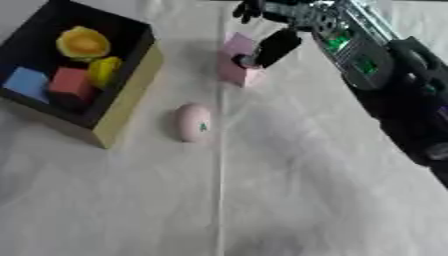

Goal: Pick up objects on the table and place them in the box.

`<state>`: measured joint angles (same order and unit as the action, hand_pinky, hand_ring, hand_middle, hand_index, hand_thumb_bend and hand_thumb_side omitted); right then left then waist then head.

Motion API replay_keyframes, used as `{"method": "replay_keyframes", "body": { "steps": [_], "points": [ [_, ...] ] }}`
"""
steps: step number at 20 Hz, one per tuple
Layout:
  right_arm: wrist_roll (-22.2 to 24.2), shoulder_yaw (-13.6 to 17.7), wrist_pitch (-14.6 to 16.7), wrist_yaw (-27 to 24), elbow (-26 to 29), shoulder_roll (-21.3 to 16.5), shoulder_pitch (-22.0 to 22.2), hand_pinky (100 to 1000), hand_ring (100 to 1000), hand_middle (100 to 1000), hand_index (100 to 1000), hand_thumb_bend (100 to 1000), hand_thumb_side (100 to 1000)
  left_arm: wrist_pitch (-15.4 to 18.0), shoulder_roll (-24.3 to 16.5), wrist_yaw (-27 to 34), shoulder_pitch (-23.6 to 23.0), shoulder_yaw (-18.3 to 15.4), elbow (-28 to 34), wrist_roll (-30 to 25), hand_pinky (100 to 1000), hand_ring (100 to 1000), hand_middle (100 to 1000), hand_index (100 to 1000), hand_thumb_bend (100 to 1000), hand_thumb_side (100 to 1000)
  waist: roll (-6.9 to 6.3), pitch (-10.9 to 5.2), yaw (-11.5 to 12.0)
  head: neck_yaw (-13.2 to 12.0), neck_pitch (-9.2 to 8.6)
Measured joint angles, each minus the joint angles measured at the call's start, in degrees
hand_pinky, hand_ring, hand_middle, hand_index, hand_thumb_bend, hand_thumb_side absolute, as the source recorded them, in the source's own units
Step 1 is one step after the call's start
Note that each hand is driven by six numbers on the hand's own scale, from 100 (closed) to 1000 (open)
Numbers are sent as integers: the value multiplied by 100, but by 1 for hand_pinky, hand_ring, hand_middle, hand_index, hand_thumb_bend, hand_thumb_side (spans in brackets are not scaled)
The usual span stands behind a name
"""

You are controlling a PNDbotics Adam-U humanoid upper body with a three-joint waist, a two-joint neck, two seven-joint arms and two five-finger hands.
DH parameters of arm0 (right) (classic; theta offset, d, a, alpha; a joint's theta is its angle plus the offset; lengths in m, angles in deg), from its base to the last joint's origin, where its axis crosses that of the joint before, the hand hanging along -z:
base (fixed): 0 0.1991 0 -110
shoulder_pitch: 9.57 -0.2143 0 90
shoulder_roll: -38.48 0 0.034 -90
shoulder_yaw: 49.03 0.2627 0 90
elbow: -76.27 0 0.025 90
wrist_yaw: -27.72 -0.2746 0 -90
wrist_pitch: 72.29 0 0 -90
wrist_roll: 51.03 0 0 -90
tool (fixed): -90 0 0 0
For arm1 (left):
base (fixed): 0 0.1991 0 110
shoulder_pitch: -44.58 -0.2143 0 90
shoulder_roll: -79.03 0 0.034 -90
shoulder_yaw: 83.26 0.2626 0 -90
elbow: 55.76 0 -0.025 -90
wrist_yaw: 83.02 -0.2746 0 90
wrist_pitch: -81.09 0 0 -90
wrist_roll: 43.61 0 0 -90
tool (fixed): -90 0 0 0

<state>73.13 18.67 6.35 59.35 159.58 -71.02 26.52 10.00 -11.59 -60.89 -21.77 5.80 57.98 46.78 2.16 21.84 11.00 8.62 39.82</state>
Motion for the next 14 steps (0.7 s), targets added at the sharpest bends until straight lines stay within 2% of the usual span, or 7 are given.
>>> {"method": "replay_keyframes", "body": {
  "steps": [14],
  "points": [
    [-44,-44,19,311,-300,119,51,909,951,850,945,334,469,-5,45,0,17,0,0,-5,717,708,657,798,409,495,6,6,29,0,0]
  ]
}}
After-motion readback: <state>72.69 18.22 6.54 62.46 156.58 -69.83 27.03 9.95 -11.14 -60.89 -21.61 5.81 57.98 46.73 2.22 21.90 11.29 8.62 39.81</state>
